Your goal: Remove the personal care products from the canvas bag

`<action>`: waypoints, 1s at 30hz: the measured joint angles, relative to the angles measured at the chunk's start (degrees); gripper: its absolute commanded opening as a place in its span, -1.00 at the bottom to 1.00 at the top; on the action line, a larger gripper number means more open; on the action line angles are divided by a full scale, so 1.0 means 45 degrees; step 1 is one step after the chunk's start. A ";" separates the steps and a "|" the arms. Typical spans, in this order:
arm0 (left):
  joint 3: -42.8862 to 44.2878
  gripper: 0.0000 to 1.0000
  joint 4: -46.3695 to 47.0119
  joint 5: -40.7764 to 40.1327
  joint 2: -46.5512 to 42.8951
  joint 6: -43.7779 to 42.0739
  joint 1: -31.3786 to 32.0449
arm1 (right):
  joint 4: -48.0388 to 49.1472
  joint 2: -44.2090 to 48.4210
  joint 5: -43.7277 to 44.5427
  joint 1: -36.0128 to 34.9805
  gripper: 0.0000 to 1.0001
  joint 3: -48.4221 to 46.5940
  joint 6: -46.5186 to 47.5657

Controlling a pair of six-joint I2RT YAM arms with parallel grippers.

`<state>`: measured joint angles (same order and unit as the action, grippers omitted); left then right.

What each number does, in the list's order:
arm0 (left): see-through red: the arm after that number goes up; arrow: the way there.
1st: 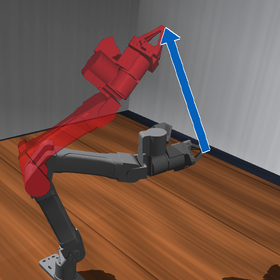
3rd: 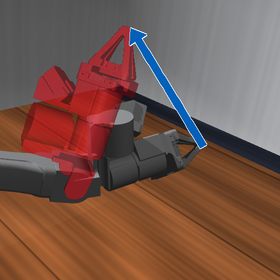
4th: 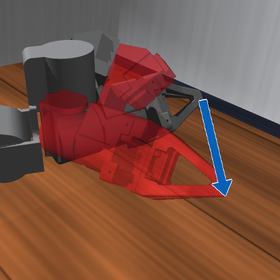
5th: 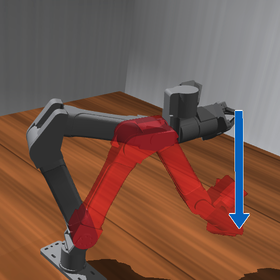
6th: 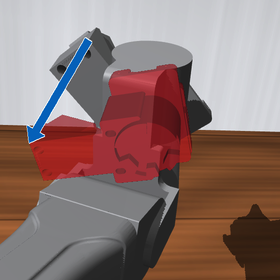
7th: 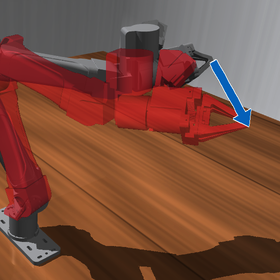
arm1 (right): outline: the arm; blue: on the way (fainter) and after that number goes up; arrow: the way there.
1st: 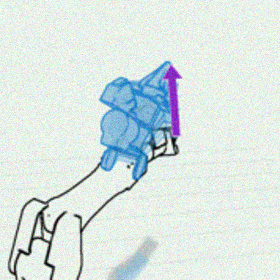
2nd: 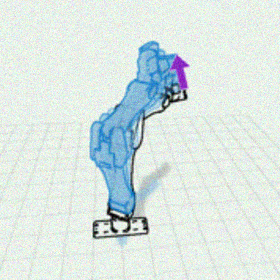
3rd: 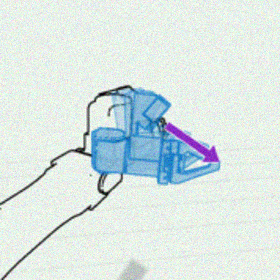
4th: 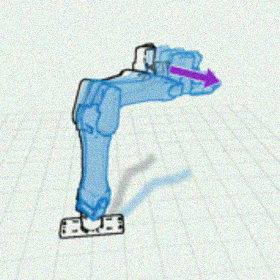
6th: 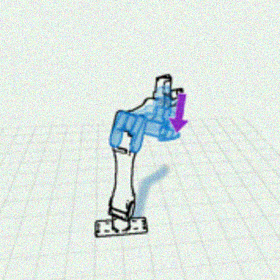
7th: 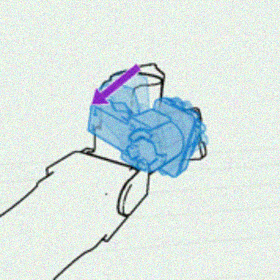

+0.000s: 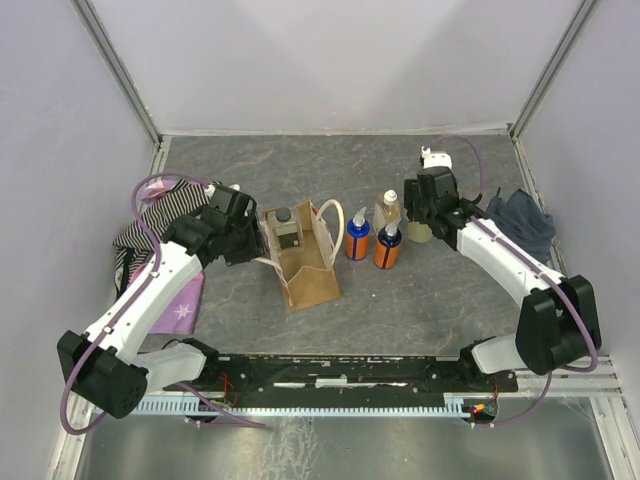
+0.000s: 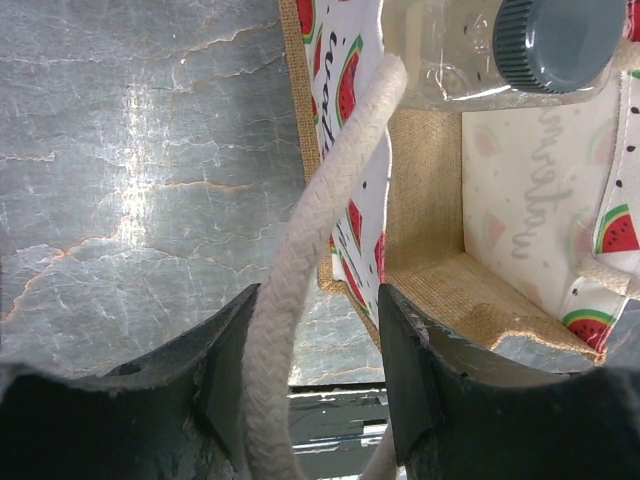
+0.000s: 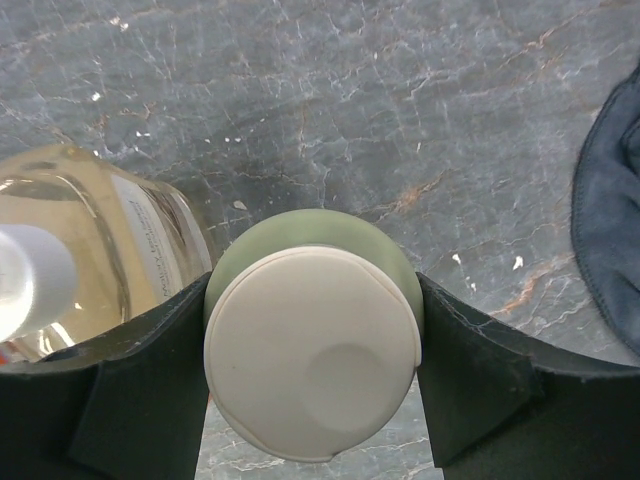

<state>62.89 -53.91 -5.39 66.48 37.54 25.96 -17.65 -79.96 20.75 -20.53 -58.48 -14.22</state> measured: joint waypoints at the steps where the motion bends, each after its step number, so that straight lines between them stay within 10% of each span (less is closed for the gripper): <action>1: -0.0034 0.12 0.0005 0.0000 0.0000 0.0005 0.0000 | 0.0083 -0.0083 0.0005 0.0005 -0.28 0.0131 -0.0078; 13: -0.0257 0.12 -0.0005 0.0000 -0.0029 0.0005 0.0000 | 0.1297 -0.1229 0.0015 0.0049 0.09 0.0306 -0.0797; 24: -0.0291 0.12 0.0000 0.0000 -0.0029 0.0005 0.0000 | 0.1729 -0.1365 0.0374 0.0092 0.91 0.0525 -0.0962; 30: -0.0301 0.12 -0.0005 0.0000 -0.0029 0.0005 0.0000 | 0.2006 -0.0500 0.0767 0.0121 0.94 0.0525 -0.0981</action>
<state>61.54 -53.93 -5.39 66.35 37.56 25.96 -8.62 -82.21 24.21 -19.99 -56.12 -18.63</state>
